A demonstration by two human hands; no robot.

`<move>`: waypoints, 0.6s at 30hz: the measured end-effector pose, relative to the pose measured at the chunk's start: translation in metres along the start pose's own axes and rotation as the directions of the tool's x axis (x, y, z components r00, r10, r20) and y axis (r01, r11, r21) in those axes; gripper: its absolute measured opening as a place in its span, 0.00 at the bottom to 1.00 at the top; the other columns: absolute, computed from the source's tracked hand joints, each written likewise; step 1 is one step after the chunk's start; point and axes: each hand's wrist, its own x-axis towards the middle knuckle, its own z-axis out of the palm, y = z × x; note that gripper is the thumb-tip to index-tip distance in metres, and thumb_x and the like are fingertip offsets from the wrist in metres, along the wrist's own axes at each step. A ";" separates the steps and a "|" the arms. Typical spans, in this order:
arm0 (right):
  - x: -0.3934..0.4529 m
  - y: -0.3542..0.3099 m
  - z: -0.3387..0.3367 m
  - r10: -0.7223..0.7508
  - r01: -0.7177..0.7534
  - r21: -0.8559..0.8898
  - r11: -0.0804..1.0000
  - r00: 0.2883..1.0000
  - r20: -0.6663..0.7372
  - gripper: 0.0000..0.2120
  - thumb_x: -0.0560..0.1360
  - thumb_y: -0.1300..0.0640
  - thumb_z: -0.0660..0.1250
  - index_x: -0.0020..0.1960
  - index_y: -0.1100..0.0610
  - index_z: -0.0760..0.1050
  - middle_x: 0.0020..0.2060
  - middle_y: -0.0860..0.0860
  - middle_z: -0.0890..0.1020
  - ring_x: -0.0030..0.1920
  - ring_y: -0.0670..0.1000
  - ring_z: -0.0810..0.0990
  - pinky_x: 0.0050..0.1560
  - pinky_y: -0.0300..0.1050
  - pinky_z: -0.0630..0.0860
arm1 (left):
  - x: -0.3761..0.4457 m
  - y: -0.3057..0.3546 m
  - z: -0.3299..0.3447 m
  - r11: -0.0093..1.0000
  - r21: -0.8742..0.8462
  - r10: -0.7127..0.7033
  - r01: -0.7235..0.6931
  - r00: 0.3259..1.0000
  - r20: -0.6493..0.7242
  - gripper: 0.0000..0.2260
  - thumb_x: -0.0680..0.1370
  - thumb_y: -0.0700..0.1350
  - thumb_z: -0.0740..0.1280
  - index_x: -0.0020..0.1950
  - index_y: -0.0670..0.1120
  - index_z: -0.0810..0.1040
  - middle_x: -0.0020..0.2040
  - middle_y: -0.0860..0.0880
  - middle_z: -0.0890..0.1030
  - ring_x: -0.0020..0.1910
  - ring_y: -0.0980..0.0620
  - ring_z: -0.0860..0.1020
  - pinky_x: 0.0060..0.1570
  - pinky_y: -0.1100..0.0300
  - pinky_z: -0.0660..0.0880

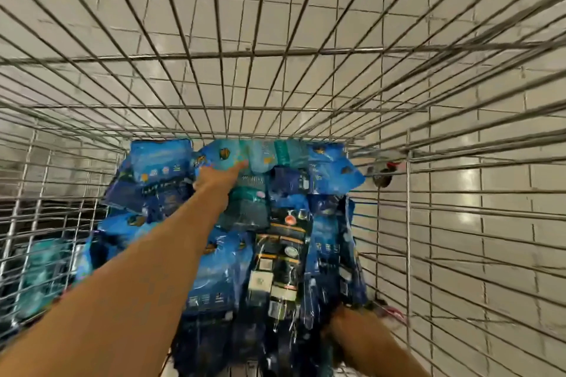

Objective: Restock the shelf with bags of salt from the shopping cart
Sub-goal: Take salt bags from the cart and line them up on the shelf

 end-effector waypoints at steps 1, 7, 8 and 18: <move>0.002 0.003 0.004 -0.008 0.008 -0.027 1.000 1.000 0.012 0.21 0.84 0.60 0.54 0.76 0.60 0.63 0.73 0.62 0.66 0.72 0.61 0.68 0.71 0.52 0.65 | 0.000 -0.001 0.002 1.000 -0.004 -0.004 0.004 1.000 0.005 0.41 0.65 0.58 0.79 0.70 0.40 0.70 0.66 0.40 0.75 0.64 0.38 0.75 0.62 0.42 0.75; 0.007 0.001 0.012 0.002 -0.001 -0.044 0.999 1.000 0.012 0.20 0.83 0.57 0.56 0.74 0.60 0.67 0.72 0.62 0.68 0.71 0.60 0.70 0.72 0.54 0.65 | -0.027 0.002 0.016 0.970 -0.227 0.079 -0.085 0.996 -0.036 0.14 0.73 0.43 0.74 0.56 0.46 0.76 0.56 0.42 0.82 0.50 0.42 0.81 0.50 0.46 0.80; 0.005 -0.001 0.016 0.006 -0.006 -0.027 1.000 1.000 -0.006 0.20 0.83 0.56 0.56 0.73 0.60 0.68 0.71 0.62 0.69 0.70 0.60 0.71 0.71 0.54 0.66 | -0.034 0.001 0.013 0.964 -0.238 0.115 -0.119 0.993 -0.033 0.13 0.74 0.43 0.73 0.57 0.47 0.76 0.55 0.43 0.82 0.51 0.42 0.81 0.50 0.47 0.80; -0.098 -0.023 -0.003 -0.038 0.214 0.418 0.883 0.920 -0.391 0.13 0.77 0.61 0.64 0.59 0.55 0.81 0.58 0.56 0.81 0.61 0.58 0.77 0.63 0.53 0.75 | -0.160 0.011 -0.135 0.885 0.079 0.460 -0.460 0.888 0.010 0.26 0.75 0.47 0.73 0.69 0.40 0.72 0.64 0.42 0.77 0.66 0.39 0.74 0.63 0.43 0.73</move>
